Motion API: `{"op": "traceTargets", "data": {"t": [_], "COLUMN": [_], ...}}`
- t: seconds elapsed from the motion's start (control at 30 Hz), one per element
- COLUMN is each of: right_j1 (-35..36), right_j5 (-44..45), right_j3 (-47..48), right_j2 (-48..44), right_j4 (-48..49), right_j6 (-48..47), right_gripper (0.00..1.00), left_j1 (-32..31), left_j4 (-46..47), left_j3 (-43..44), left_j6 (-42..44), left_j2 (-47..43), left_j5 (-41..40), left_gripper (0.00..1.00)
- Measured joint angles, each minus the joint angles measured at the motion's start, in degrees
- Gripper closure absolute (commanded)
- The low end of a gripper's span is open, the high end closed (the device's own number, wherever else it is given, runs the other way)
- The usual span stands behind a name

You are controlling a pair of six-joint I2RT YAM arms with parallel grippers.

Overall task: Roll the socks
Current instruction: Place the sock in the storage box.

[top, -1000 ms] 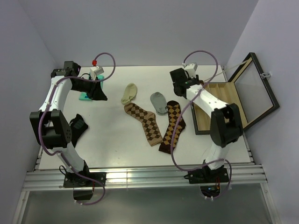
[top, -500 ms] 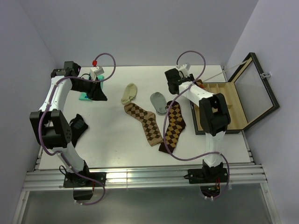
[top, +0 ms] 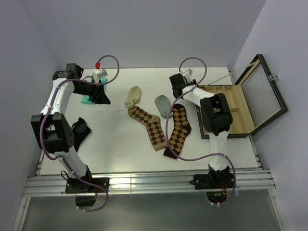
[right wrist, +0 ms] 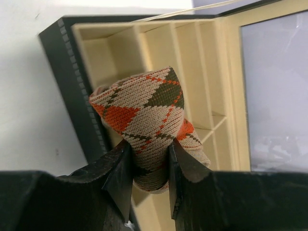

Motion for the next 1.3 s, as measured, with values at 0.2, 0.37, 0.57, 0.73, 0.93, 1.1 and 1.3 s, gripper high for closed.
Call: {"op": "traceTargets", "data": {"t": [0.2, 0.37, 0.57, 0.73, 0.93, 1.1, 1.3], "right_j1": [-0.79, -1.64, -3.17, -4.63, -7.30, -9.68, -10.45], "right_j5": [-2.58, -6.78, -11.23, -15.34, -24.06, -31.98, -39.87], "right_j3": [0.94, 2.82, 3.72, 5.09, 6.71, 9.25, 11.17], "right_j2": [2.54, 2.54, 2.51, 2.49, 1.55, 1.44, 1.57], "right_j4": [-1.49, -4.37, -6.88, -9.25, -12.26, -16.06, -20.63], "right_j6": [0.04, 1.38, 4.04, 5.31, 6.56, 7.58, 9.57], "right_gripper": [1.00, 1.00, 1.00, 1.00, 1.00, 1.00, 1.00], "left_j1": [-0.52, -1.25, -2.29, -2.69, -4.74, -6.16, -7.04], "left_j4": [0.04, 0.20, 0.81, 1.27, 2.05, 2.23, 2.84], "left_j3": [0.00, 0.00, 0.00, 0.00, 0.00, 0.00, -0.02], "left_j6": [-0.22, -0.57, -1.86, -2.84, -4.31, -5.27, -6.82], "left_j2": [0.11, 0.13, 0.17, 0.17, 0.17, 0.17, -0.17], "left_j5": [-0.02, -0.07, -0.33, -0.66, -1.77, -2.75, -3.82], "left_gripper": [0.70, 0.70, 0.70, 0.70, 0.69, 0.69, 0.70]}}
